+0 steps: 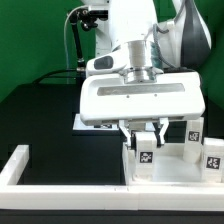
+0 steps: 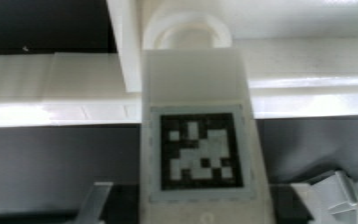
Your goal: Assemble square table
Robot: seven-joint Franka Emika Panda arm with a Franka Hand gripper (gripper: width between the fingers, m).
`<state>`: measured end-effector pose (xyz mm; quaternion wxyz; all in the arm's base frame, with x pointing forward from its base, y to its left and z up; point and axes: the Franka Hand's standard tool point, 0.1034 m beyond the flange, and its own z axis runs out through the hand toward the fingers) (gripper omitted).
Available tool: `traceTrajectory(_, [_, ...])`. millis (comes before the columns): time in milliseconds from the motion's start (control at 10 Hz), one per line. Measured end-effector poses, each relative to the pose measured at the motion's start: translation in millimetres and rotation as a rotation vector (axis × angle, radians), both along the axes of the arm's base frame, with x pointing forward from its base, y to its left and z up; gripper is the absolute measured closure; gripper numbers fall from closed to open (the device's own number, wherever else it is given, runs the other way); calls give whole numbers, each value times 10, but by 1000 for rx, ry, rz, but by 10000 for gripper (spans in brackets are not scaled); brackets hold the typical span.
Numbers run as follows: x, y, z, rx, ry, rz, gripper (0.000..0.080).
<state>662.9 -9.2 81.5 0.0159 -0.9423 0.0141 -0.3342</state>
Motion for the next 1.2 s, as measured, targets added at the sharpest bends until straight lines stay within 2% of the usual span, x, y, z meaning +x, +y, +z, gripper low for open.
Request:
traceTrajectory(300, [-3, 7, -31, 13, 34, 10, 509])
traceTrajectory(400, [-4, 7, -33, 13, 35, 10, 351])
traceTrajectory(500, [-6, 8, -38, 13, 36, 10, 224])
traceTrajectory(600, [-8, 9, -43, 13, 36, 10, 224])
traceTrajectory(700, [-9, 9, -47, 13, 37, 10, 163])
traceTrajectory(1200, [-17, 11, -66, 14, 40, 11, 150])
